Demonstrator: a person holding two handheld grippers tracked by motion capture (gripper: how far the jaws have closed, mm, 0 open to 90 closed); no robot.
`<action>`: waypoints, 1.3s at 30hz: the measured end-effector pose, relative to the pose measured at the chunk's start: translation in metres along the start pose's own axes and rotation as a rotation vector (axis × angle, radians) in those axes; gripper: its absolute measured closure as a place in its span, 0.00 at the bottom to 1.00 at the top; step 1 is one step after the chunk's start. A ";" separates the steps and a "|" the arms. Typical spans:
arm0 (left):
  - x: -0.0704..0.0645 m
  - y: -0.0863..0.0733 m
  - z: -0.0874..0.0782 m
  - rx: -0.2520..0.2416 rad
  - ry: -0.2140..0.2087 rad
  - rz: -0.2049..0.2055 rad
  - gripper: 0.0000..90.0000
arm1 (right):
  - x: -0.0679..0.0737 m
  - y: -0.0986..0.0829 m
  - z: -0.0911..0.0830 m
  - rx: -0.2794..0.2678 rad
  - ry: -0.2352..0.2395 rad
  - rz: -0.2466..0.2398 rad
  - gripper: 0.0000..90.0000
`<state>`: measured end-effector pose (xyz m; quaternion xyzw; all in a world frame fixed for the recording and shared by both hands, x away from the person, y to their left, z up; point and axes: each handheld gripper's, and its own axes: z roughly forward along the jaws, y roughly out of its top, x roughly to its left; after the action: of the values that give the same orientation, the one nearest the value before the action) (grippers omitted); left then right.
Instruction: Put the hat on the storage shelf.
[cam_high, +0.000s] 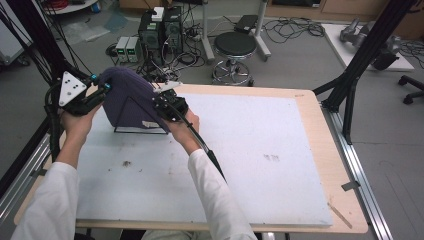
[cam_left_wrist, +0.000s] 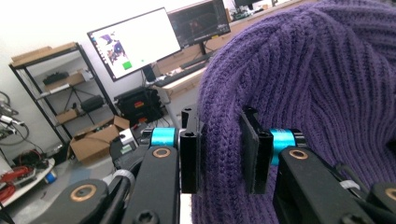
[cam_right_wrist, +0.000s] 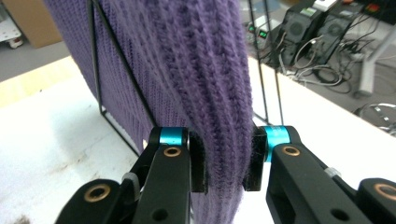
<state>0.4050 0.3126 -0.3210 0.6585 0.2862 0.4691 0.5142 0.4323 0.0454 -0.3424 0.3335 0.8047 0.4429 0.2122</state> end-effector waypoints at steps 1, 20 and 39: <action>-0.001 -0.002 0.000 0.009 -0.003 0.002 0.80 | 0.000 -0.003 0.003 0.007 0.004 -0.002 0.86; -0.001 -0.012 -0.001 0.044 -0.028 -0.076 0.63 | -0.006 -0.013 0.019 0.042 -0.034 0.055 0.38; 0.001 -0.015 -0.018 0.042 0.019 -0.163 0.41 | -0.005 -0.007 0.006 0.014 -0.007 0.039 0.23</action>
<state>0.3906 0.3253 -0.3345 0.6393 0.3533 0.4258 0.5341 0.4367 0.0422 -0.3514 0.3520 0.8005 0.4400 0.2041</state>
